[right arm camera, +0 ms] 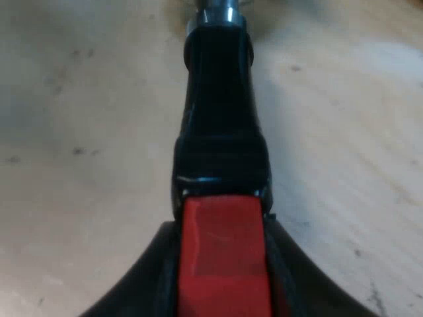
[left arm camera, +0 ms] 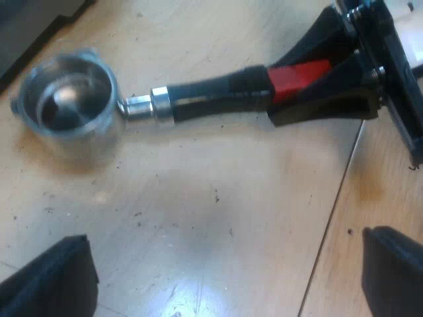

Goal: Grind coffee beans and then tamp

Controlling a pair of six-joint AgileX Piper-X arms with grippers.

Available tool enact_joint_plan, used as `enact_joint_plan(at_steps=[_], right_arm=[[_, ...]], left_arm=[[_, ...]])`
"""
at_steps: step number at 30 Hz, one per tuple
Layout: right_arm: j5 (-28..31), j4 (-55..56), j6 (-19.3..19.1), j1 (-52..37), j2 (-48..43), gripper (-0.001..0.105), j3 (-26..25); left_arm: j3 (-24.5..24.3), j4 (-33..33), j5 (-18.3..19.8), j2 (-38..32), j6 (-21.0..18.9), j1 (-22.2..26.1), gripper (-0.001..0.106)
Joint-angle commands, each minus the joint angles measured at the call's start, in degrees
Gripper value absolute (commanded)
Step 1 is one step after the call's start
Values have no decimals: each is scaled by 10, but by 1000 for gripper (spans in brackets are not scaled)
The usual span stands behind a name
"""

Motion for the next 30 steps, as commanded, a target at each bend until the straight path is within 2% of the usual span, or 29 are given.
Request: enact_joint_plan(at_steps=[1, 12, 20, 23, 26, 28, 30], right_arm=[[6, -28, -11, -2, -2, 0, -3], [-4, -20, -11, -2, -2, 0, -5], [-9, 45, -10, -2, -2, 0, -30], [-10, 58, -10, -2, -2, 16, -37], [-17, 71, -10, -2, -2, 44, -43], [-18, 76, -10, -2, -2, 50, -45], [-18, 78, -10, -2, -2, 51, -46]], left_arm=[[-2, -2, 8, 3, -1, -3, 83], [-2, -2, 8, 3, -1, -3, 83], [-2, -2, 8, 3, -1, -3, 83], [-2, -2, 8, 3, -1, -3, 83], [-2, -2, 8, 3, -1, -3, 83], [-2, -2, 8, 3, -1, -3, 83], [-2, -2, 8, 3, -1, -3, 83]])
